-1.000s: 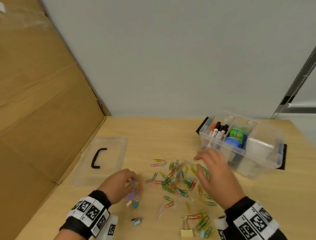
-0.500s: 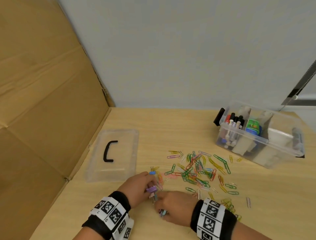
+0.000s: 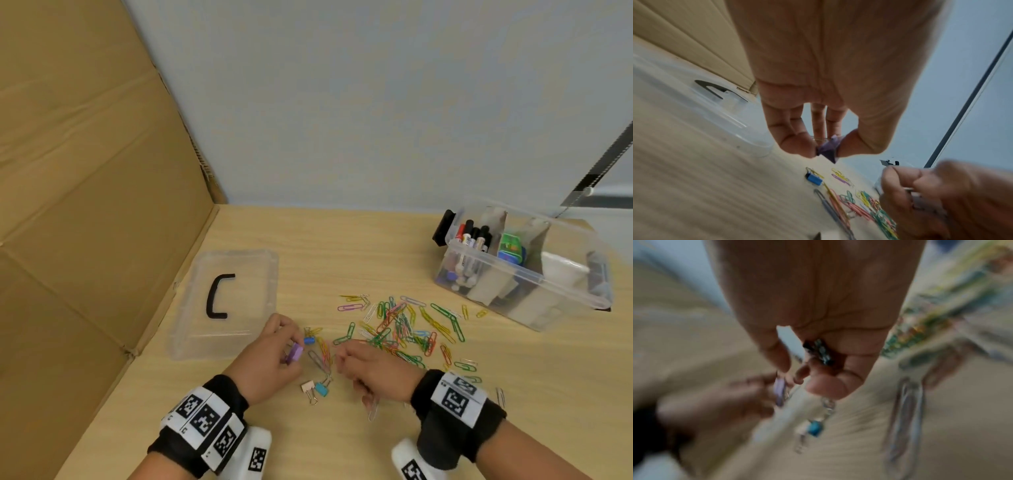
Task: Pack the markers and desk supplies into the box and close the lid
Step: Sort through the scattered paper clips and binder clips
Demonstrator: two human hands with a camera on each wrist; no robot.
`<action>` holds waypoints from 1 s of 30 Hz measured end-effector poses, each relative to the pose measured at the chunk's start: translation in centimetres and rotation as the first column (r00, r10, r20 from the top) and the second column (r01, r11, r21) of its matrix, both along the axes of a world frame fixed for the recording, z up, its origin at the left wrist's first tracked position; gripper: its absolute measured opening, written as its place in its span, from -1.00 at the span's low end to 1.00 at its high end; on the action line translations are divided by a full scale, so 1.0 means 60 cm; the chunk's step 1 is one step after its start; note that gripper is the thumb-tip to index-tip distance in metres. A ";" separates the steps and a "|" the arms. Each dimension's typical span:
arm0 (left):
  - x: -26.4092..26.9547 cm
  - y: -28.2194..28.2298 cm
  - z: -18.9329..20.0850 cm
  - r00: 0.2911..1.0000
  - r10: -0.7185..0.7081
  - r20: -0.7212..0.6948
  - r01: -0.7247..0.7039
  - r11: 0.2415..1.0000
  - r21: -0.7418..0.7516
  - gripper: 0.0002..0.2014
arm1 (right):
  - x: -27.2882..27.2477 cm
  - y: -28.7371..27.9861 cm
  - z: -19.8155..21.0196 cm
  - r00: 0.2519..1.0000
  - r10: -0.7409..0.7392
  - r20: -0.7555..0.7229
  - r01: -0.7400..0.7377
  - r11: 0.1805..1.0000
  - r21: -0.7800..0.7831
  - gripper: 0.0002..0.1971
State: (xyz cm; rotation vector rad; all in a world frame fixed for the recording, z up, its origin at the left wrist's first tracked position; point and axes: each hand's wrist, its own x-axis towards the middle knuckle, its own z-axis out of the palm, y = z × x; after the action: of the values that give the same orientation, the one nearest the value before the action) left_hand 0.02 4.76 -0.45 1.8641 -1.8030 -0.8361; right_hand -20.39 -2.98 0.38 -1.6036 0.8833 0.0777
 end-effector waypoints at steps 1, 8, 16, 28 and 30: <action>0.000 0.001 0.002 1.000 -0.004 -0.013 0.004 1.000 0.011 -0.87 | 0.005 0.002 -0.002 0.987 0.133 -0.091 -0.150 0.964 -0.220 -0.88; -0.018 0.016 -0.007 0.984 -0.027 0.175 0.013 0.997 0.076 -0.79 | 0.039 0.007 -0.034 0.834 0.384 -0.396 -0.551 0.608 -0.572 -0.74; -0.036 0.015 -0.016 0.941 -0.194 0.276 0.144 0.971 0.192 -0.71 | 0.004 -0.031 -0.019 0.979 0.161 -0.127 -0.199 0.891 -0.408 -0.80; -0.029 -0.006 -0.016 0.961 -0.135 0.242 0.102 0.984 0.146 -0.85 | -0.081 -0.093 -0.006 0.694 -0.617 0.372 0.386 0.754 0.531 -0.77; -0.017 -0.005 -0.007 0.987 -0.062 0.147 0.048 0.994 0.096 -0.85 | -0.070 -0.092 -0.003 0.737 -0.574 0.356 0.411 0.800 0.437 -0.79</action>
State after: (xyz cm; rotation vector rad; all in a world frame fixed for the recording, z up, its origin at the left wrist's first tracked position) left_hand -1.02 4.45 -0.86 1.9909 -1.9445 -0.8314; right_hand -24.57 -8.48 0.18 -0.9529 0.8299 -0.5142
